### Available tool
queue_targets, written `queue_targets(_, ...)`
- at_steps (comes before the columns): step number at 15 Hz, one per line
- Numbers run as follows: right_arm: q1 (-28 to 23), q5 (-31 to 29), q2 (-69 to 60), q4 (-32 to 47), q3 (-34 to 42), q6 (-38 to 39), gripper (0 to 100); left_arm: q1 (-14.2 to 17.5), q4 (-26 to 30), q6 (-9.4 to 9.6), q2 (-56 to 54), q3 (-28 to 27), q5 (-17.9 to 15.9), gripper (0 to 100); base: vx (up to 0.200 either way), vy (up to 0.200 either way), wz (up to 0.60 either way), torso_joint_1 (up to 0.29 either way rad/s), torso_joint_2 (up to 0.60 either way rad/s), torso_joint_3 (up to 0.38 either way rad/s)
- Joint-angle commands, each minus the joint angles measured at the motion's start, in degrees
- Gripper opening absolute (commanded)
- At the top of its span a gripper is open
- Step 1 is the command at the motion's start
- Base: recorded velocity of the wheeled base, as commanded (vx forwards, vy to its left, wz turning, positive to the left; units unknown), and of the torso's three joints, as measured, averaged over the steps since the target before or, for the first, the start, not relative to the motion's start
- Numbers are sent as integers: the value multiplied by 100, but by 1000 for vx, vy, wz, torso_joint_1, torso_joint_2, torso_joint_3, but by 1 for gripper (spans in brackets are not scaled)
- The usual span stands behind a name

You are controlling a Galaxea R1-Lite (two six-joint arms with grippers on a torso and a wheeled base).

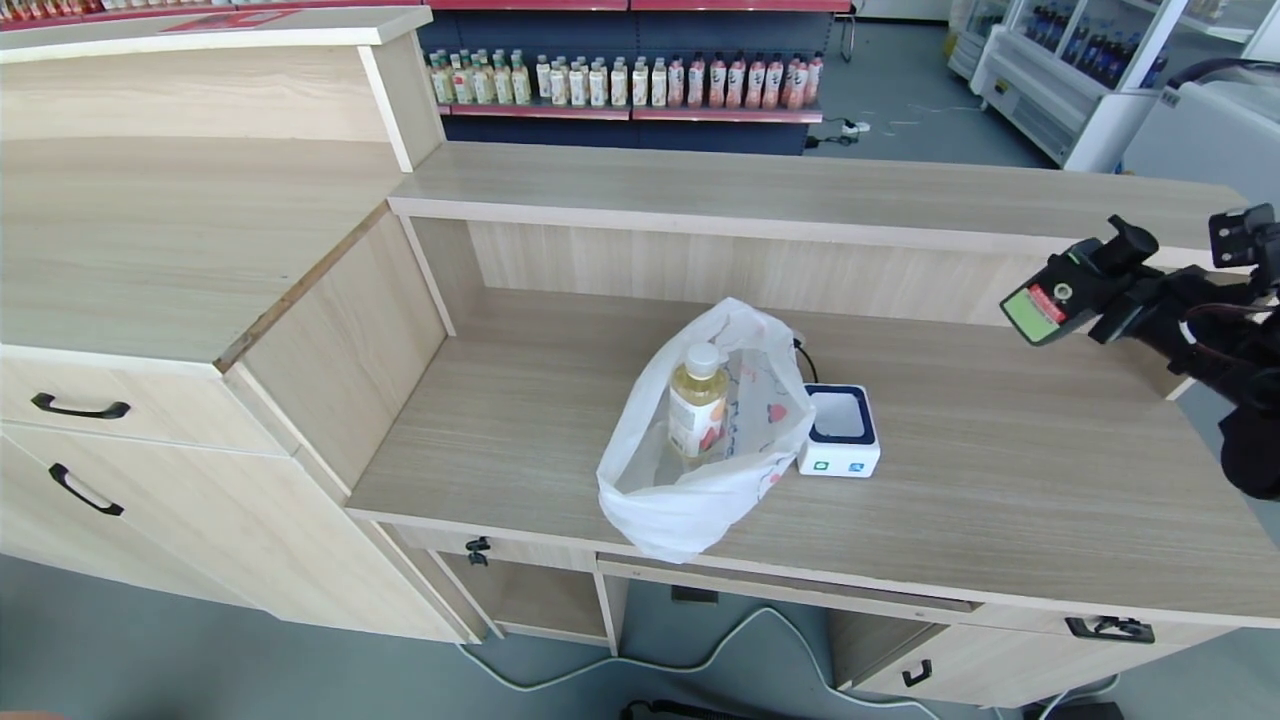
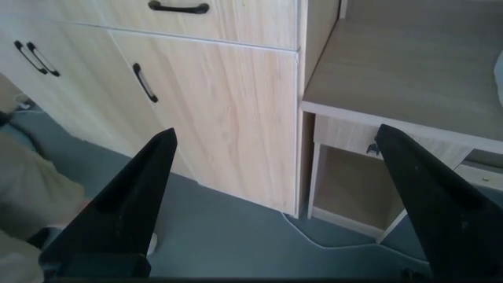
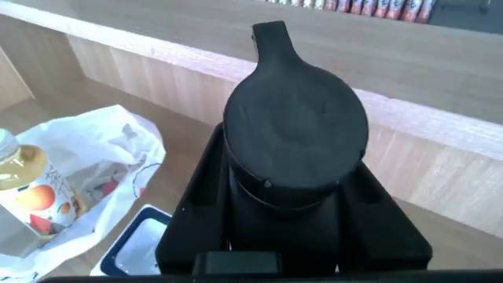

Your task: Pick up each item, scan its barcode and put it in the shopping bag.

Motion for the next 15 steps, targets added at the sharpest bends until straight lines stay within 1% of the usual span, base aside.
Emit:
queue_targets(1, -240, -591, -1055, 458, 220, 230, 0, 0, -3, -3, -2, 0, 1, 100, 0, 0, 0, 0, 0, 0)
queue_targets(2, -240, -1039, -1363, 959, 264, 265, 0, 0, -3, -3, -2, 0, 1, 100, 0, 0, 0, 0, 0, 0)
queue_targets(3, -222, -1611, -1617, 1337, 361, 274, 0, 0, -3, -3, -2, 0, 1, 100, 0, 0, 0, 0, 0, 0)
queue_targets(4, -222, -2085, -1697, 1468, 440, 274, 0, 0, -3, 6, -2, 0, 1, 100, 0, 0, 0, 0, 0, 0)
queue_targets(5, -222, -2903, -1732, 1556, 589, 265, 0, 0, -3, -3, -2, 0, 1, 100, 0, 0, 0, 0, 0, 0)
queue_targets(6, -249, -3237, -1749, 1600, 818, 230, 0, 0, -3, -3, -2, 0, 1, 100, 0, 0, 0, 0, 0, 0)
queue_targets(7, -266, -3377, -1828, 1591, 1011, 221, 0, 0, -3, -3, -2, 0, 1, 100, 0, 0, 0, 0, 0, 0)
queue_targets(8, -284, -3509, -2022, 1424, 1723, -165, 0, 0, -3, -3, -2, 0, 1, 100, 0, 0, 0, 0, 0, 0)
queue_targets(10, -548, -3597, -1969, 387, 3059, -1396, 0, 0, -3, -3, -2, 0, 1, 100, 0, 0, 0, 0, 0, 0)
queue_targets(11, -583, -3606, -1995, 308, 3323, -1580, 0, 0, -3, -3, -2, 0, 1, 100, 0, 0, 0, 0, 0, 0)
queue_targets(12, -627, -3738, -2013, 291, 3288, -1774, 0, 0, -3, -3, -2, 0, 1, 100, 0, 0, 0, 0, 0, 0)
queue_targets(14, -618, -3720, -1908, 45, 3314, -2380, 0, 0, -3, -3, -2, 0, 1, 100, 0, 0, 0, 0, 0, 0)
queue_targets(15, -565, -3685, -1925, 9, 3323, -2424, 0, 0, -3, -3, -2, 0, 1, 100, 0, 0, 0, 0, 0, 0)
